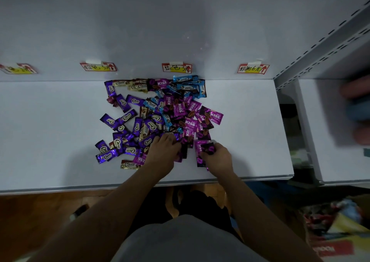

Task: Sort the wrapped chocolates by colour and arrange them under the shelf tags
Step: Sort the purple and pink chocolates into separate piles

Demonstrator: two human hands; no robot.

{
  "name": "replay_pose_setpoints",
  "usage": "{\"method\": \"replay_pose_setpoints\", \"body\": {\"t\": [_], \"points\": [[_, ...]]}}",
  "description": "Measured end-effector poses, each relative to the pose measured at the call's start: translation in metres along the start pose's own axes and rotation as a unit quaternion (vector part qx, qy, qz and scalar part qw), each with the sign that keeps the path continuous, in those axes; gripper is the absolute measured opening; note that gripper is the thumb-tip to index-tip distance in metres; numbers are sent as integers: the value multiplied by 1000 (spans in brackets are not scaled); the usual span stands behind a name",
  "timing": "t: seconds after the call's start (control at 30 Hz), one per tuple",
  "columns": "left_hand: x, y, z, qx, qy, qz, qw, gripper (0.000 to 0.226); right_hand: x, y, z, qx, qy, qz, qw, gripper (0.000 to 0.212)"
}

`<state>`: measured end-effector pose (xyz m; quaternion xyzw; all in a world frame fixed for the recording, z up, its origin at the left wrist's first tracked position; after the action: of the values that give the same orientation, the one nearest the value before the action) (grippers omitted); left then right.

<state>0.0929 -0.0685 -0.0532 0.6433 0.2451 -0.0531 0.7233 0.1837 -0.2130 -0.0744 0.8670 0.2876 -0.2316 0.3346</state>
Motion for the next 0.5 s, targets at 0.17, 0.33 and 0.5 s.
{"method": "replay_pose_setpoints", "body": {"t": [0.17, 0.33, 0.5], "points": [[-1, 6, -8, -167, 62, 16, 984, 25, -2, 9, -1, 12, 4, -8, 1000, 24], [-16, 8, -21, -414, 170, 55, 893, 26, -8, 7, -7, 23, -4, -32, 999, 21], [-33, 2, -28, -534, 251, 36, 807, 22, -16, -6, -19, 44, -1, -73, 996, 9]]}}
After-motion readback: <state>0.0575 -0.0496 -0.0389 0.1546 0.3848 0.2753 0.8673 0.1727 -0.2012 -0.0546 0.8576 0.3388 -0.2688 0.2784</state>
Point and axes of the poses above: each hand's wrist, its own x-axis towards the middle knuckle, its own y-axis out of the back of the hand, z = x × y, the point moved 8 cm from there along x, towards the middle knuckle, and after that the axes turned 4 degrees about x, right-handed, at the moved point
